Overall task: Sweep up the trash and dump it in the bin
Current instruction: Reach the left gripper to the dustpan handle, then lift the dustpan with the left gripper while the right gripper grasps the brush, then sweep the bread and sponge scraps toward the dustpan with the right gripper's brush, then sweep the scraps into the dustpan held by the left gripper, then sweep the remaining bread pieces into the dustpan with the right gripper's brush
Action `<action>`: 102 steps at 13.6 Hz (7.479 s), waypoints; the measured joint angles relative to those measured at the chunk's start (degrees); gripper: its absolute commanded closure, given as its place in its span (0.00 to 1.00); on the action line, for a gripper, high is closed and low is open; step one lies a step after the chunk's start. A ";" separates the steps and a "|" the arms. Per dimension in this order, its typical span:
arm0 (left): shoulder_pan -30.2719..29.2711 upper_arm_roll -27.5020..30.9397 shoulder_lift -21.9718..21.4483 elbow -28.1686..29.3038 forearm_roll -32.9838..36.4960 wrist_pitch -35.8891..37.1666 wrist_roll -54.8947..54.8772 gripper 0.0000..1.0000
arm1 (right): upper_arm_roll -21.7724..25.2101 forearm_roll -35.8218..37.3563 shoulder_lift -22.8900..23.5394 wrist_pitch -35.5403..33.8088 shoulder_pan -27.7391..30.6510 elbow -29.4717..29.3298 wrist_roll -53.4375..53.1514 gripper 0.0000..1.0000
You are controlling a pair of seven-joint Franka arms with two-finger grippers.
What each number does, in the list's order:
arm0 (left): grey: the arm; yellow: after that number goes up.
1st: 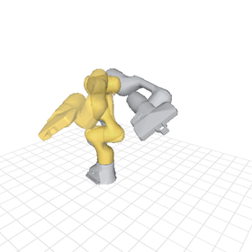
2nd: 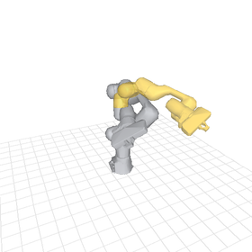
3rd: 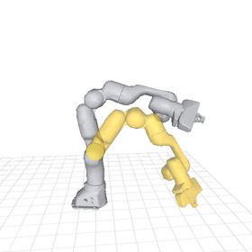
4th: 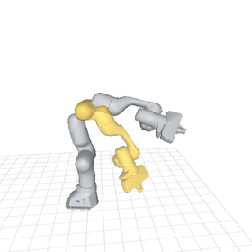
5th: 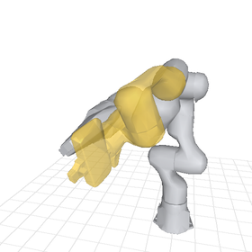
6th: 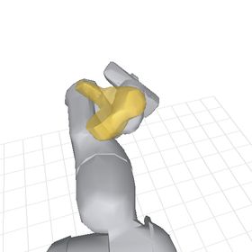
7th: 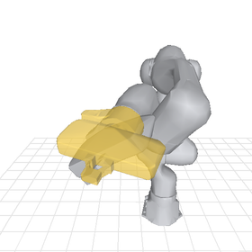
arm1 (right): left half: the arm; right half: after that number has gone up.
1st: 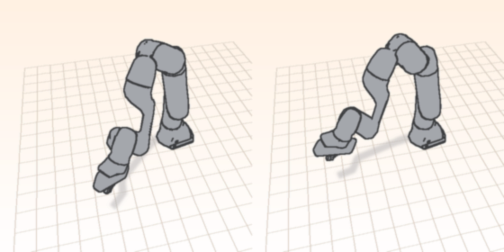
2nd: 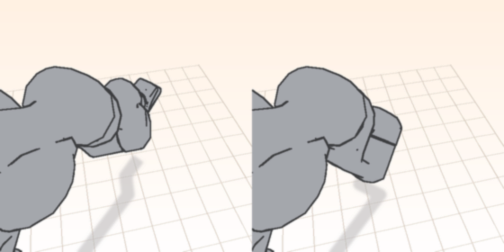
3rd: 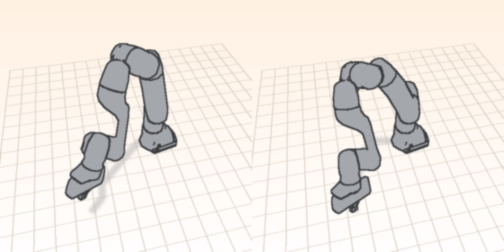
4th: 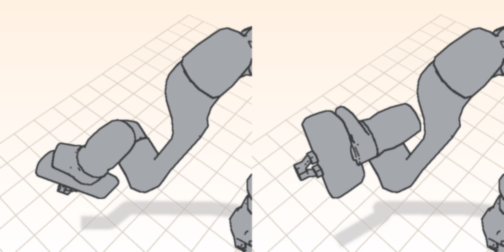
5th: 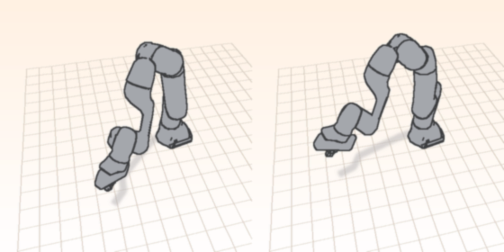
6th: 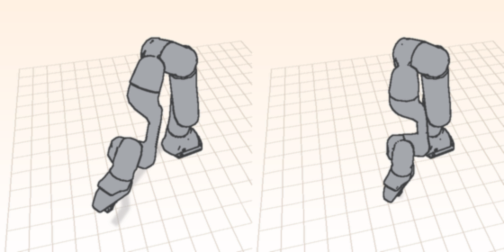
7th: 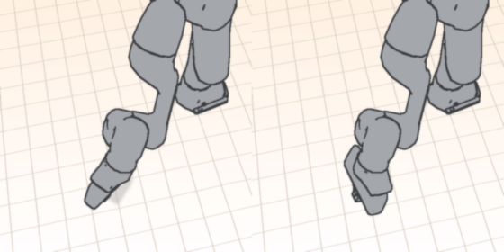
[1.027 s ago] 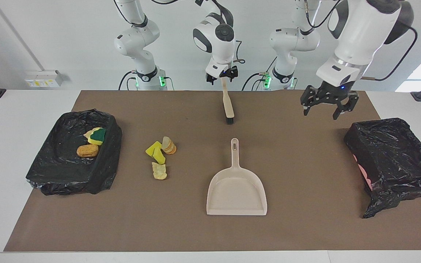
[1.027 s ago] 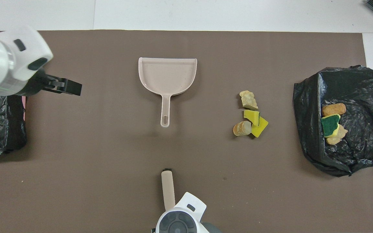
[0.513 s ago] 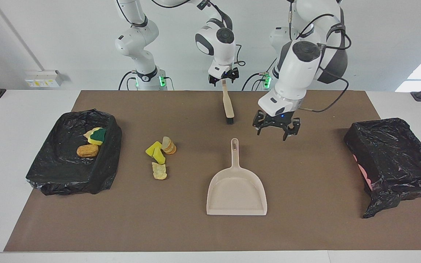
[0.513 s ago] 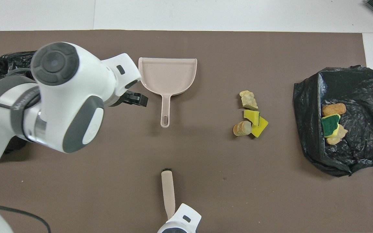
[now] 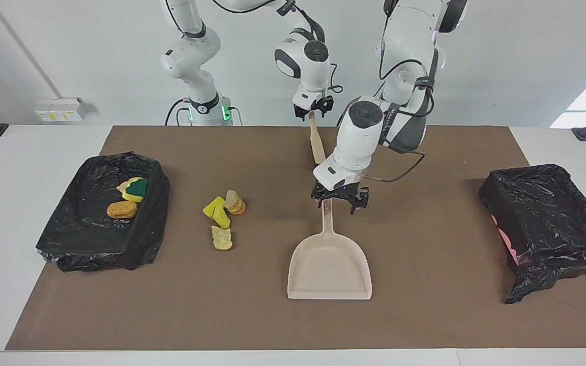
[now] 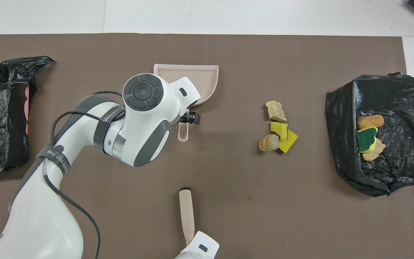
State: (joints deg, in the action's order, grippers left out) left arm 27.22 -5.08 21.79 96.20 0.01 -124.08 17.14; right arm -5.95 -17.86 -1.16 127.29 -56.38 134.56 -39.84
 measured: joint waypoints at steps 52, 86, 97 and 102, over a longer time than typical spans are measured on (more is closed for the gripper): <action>2.54 0.93 -15.20 22.87 13.23 6.84 -63.80 1.00 | 0.43 -9.57 16.37 -11.58 35.74 -21.87 28.70 1.00; -1.41 1.52 -15.66 24.38 13.23 8.30 -55.07 1.00 | 2.28 -3.01 18.65 -34.48 38.03 -38.99 27.95 1.00; -1.39 1.52 -15.70 24.38 13.71 8.23 -60.33 1.00 | 1.09 0.69 4.77 -20.11 28.94 -10.36 8.92 1.00; -1.40 1.57 -15.70 24.42 13.73 8.23 -60.37 1.00 | 1.14 -7.26 7.21 -13.87 27.29 -11.44 15.04 1.00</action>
State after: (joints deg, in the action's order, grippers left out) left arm 25.82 -3.51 6.09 120.62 13.74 -115.86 -43.23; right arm -4.81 -25.12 6.05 113.43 -29.10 123.13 -24.80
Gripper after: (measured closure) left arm 0.678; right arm 0.727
